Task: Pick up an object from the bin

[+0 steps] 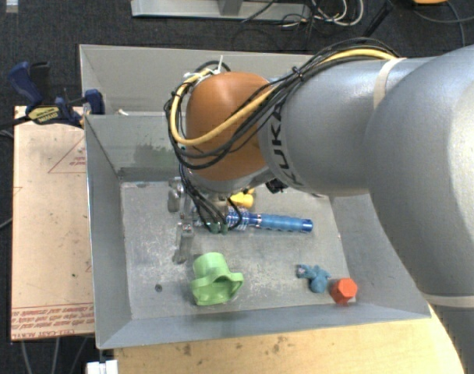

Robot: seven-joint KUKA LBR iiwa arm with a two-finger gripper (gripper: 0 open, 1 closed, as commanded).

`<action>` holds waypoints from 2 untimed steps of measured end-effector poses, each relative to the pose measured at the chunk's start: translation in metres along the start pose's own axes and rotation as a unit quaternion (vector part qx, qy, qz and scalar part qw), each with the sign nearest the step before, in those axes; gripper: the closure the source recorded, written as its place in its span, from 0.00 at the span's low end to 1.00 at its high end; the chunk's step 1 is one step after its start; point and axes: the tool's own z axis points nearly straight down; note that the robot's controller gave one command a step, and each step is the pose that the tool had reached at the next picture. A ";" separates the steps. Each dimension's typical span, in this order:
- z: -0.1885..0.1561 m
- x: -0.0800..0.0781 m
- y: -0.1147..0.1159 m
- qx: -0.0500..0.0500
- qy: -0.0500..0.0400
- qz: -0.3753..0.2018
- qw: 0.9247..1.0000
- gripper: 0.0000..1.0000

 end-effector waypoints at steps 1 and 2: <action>0.015 -0.019 -0.062 0.001 -0.004 0.028 1.000 0.00; 0.085 -0.076 -0.083 0.001 -0.004 -0.205 0.979 0.00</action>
Offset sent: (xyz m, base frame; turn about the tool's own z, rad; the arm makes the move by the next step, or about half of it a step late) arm 0.0184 -0.0574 -0.0134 0.0484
